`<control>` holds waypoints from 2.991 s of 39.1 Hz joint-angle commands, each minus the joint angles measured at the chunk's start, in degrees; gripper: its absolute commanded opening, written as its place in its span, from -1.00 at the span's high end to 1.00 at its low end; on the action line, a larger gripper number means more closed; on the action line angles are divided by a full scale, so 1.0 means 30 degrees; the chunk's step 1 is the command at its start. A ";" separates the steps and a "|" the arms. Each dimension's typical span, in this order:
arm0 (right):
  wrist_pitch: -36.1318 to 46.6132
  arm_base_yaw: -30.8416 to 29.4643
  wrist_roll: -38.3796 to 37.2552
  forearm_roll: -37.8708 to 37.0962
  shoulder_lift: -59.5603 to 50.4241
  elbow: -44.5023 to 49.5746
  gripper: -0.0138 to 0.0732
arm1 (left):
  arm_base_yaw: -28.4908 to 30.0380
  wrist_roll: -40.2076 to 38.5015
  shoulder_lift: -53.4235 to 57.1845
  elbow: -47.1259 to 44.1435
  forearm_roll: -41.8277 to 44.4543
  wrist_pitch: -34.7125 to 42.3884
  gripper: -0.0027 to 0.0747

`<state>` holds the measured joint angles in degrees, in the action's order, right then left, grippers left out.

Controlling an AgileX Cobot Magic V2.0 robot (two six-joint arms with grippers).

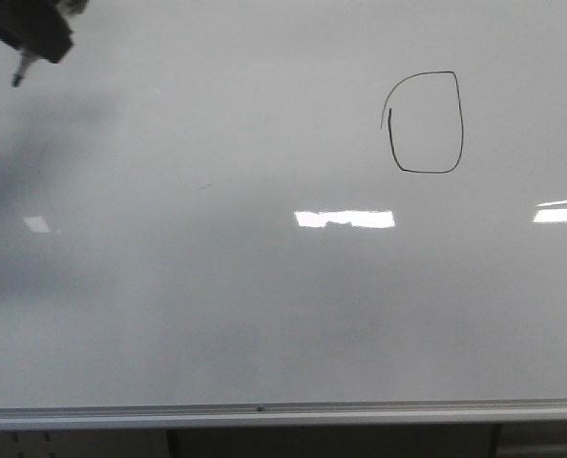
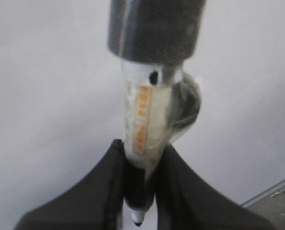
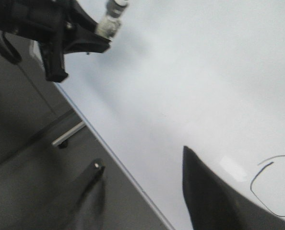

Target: Write number 0 on whiteboard

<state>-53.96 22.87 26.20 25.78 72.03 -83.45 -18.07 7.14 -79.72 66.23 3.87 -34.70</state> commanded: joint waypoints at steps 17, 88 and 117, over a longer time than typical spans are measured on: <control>1.3270 -0.0011 0.0434 0.0200 -1.3460 1.6624 -0.13 | 0.6339 -0.4073 0.2045 -0.0472 0.1889 -0.0875 0.98; 1.3582 -0.0011 0.0434 0.0255 -1.9577 2.0226 -0.13 | 0.8259 -0.4117 -0.4618 0.2863 -0.0648 0.1206 -0.02; 1.3602 -0.0011 0.0434 0.0255 -1.9577 2.0226 -0.13 | 0.8259 -0.3928 0.2168 -0.0324 0.1291 0.0373 -0.53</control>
<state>-17.15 22.87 27.25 25.76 12.75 -21.28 7.03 -4.73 -80.01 67.24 7.39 -37.67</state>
